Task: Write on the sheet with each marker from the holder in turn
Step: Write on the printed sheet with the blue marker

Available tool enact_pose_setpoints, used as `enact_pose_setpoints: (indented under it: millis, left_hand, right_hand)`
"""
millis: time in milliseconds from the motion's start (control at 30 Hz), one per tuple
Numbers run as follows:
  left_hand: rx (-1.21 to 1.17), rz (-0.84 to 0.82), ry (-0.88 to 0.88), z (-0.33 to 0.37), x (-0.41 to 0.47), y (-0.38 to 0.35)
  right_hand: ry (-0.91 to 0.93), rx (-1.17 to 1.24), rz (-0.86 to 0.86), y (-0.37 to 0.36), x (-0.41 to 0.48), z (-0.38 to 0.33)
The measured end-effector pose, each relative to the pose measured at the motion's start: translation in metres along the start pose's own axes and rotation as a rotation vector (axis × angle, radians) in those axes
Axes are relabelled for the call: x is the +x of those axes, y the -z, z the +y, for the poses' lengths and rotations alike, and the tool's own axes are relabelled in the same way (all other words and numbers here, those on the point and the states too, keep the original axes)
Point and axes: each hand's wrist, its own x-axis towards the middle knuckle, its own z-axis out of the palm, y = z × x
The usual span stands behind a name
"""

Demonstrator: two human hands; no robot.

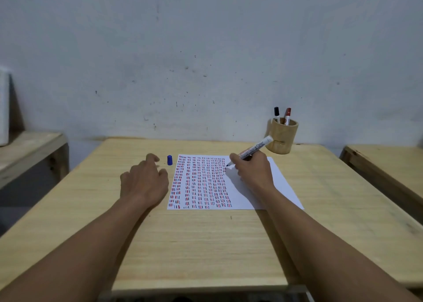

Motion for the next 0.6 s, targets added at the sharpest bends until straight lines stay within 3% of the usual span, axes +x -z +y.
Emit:
enact_pose_setpoints:
  millis: [100, 267, 433, 600]
  left_hand:
    - [-0.097, 0.006, -0.06, 0.006, 0.015, 0.005]
    - [0.025, -0.087, -0.253, 0.005, 0.036, -0.002]
    - [-0.017, 0.018, -0.226, 0.0, 0.037, -0.002]
    - [-0.323, 0.024, -0.142, 0.024, 0.024, 0.014]
  right_hand:
    - [0.0, 0.088, -0.023, 0.003, 0.0, -0.01]
    - [-0.139, 0.416, -0.144, 0.003, -0.011, -0.029]
    - [-0.286, 0.619, -0.185, 0.003, -0.021, -0.043]
    - [-0.272, 0.649, -0.217, 0.007, -0.03, -0.048]
